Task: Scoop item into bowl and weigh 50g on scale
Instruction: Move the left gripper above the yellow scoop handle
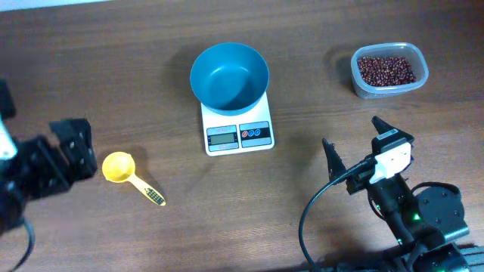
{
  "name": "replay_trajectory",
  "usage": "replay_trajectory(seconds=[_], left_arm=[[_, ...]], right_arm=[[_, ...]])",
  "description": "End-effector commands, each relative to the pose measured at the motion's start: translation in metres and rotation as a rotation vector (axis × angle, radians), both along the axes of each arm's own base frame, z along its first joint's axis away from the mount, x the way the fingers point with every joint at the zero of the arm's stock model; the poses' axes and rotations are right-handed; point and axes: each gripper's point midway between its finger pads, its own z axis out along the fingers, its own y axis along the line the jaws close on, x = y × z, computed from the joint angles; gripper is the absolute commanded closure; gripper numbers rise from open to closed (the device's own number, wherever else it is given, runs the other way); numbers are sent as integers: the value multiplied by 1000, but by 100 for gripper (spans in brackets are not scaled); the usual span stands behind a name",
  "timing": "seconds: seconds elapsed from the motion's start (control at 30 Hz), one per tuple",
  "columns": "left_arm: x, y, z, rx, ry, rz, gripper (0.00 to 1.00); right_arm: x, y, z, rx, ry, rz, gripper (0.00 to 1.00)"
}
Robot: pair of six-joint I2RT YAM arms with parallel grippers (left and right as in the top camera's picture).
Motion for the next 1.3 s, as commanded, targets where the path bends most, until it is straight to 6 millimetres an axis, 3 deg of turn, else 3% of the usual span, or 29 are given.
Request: replay_trajectory(seconds=[0.0,0.23,0.53,0.6,0.7,1.27], left_arm=[[4,16,-30,55,162,66,1],[4,16,-86,49,479,54,1],[18,16,-118,47,627,49,1],[20,16,-123,46,647,49,1],[42,17,-123,48,582,51,1],[42,17,-125,48,590,51,1]], right_arm=[[-1,1,-1,11,3,4,1],[-1,1,-1,11,3,4,1],[-1,1,-1,11,3,4,1],[-1,1,-1,11,3,4,1],[-1,1,-1,10,2,4,1],[-1,1,-1,11,3,4,1]])
